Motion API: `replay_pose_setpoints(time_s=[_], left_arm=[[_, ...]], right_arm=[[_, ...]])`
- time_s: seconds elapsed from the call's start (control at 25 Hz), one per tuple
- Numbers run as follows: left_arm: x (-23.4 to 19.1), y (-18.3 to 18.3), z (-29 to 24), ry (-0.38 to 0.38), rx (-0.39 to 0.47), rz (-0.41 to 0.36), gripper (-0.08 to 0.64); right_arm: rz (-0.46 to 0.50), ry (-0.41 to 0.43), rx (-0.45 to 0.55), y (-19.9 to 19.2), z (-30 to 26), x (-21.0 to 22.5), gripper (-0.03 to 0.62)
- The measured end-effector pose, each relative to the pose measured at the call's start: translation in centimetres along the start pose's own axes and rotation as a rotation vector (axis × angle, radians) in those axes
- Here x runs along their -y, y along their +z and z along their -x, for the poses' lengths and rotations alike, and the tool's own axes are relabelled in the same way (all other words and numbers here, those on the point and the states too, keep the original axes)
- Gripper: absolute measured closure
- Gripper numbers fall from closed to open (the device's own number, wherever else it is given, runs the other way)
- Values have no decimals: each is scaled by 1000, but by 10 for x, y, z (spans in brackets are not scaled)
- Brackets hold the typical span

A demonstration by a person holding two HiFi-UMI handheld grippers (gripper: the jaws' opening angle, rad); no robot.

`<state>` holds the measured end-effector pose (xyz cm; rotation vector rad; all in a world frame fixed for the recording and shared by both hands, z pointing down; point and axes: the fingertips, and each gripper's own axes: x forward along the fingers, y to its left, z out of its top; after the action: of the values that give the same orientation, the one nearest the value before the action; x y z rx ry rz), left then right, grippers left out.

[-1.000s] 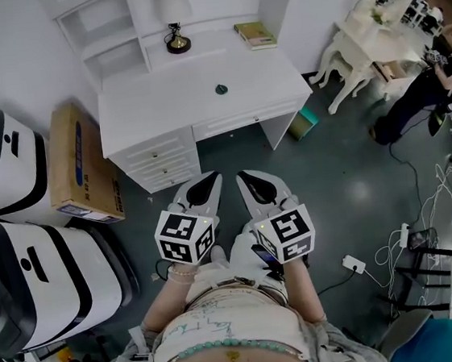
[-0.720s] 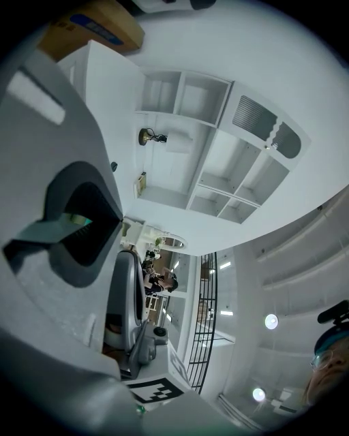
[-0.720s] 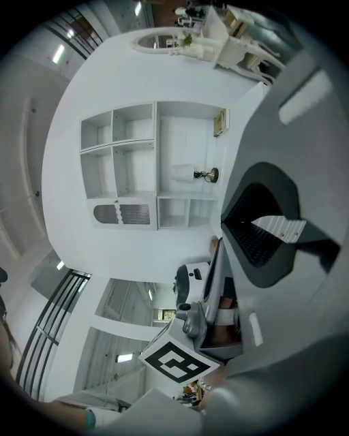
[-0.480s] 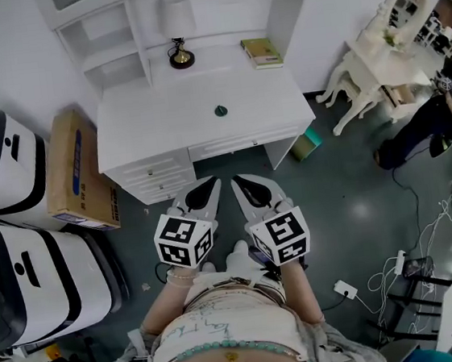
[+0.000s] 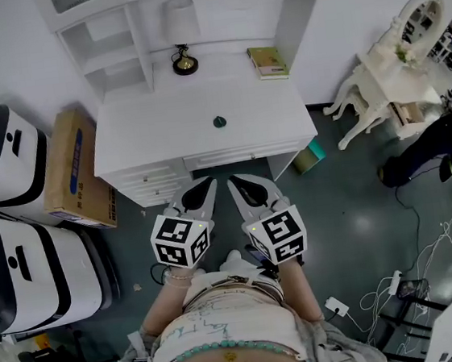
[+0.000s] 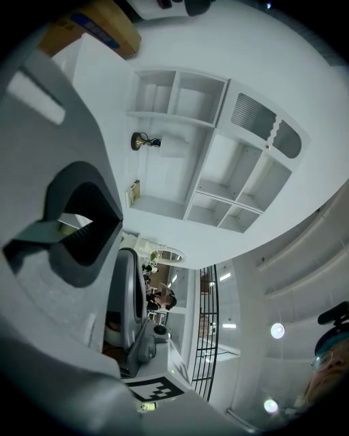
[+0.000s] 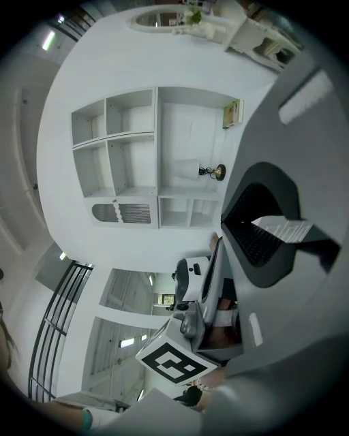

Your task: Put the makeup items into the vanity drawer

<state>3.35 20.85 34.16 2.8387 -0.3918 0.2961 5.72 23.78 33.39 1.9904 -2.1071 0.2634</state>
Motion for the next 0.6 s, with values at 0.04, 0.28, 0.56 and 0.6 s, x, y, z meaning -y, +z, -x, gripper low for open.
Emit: replay_pose_setpoints(time_s=[0.04, 0.28, 0.56, 0.6], left_arm=[[0, 0, -3, 10, 2, 1, 560], [4, -2, -17, 60, 3, 7, 560], [-7, -3, -22, 97, -4, 24, 559], [-9, -3, -23, 99, -4, 24, 560]], right_arm=[[4, 7, -1, -1, 0, 4, 566], [30, 43, -8, -6, 1, 23, 566], [22, 64, -9, -6, -8, 31, 566], [20, 65, -9, -6, -9, 32, 566]])
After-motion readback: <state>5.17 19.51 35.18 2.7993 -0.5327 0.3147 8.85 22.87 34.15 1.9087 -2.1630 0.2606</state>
